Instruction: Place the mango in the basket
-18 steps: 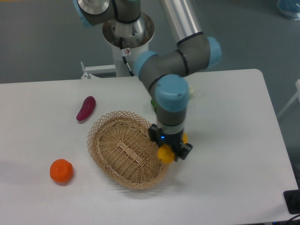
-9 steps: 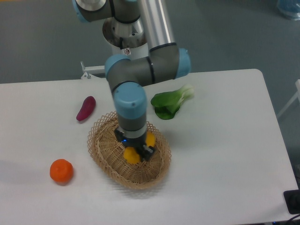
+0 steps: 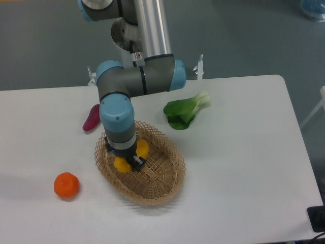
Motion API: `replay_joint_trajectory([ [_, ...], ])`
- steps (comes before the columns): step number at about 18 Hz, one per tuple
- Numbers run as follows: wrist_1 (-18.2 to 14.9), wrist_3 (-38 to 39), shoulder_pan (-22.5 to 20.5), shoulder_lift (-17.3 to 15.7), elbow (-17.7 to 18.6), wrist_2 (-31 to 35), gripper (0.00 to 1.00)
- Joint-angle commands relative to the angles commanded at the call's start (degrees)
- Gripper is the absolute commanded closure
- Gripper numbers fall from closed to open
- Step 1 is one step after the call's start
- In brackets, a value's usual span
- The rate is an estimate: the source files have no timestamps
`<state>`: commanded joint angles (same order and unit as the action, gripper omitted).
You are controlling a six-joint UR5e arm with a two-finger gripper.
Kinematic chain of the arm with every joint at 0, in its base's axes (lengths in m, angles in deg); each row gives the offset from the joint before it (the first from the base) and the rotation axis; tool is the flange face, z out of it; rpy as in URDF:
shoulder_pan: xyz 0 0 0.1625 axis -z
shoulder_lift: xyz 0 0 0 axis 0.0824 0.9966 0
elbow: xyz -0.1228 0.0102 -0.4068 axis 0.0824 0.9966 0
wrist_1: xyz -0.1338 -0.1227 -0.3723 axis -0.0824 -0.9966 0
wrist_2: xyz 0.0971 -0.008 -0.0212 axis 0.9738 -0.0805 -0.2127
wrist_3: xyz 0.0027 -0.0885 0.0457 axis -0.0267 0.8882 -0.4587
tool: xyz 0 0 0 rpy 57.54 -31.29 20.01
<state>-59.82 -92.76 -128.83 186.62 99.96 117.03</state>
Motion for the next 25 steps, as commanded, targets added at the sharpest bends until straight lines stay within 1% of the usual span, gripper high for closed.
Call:
replay_joint_trajectory([
  [4, 0.26, 0.52, 0.0, -0.35, 0.26, -0.61, 0.0],
  [5, 1.31, 0.61, 0.0, -0.35, 0.09, -0.62, 0.0],
  [7, 4.64, 0.35, -0.09, -0.18, -0.17, -0.35, 0.0],
  [8, 5.27, 0.26, -0.17, 0.0, -0.26, 0.08, 0.0],
  [12, 5.01, -0.26, -3.68, -0.44, -0.96, -0.09, 0.0],
  [15, 4.31, -3.51, -6.23, -0.35, -4.2, -0.44, 0.0],
  [19, 0.62, -3.78, -8.08, 0.26, -8.25, 0.0, 0.0],
  [21, -0.17, -5.18, -10.1, 0.18, -8.87, 0.0, 0.0],
  [23, -1.57, -8.25, -11.86, -0.09, -9.31, 0.0, 0.0],
  [25, -3.68, -10.19, -13.96, -0.18, -10.45, 0.0, 0.0],
])
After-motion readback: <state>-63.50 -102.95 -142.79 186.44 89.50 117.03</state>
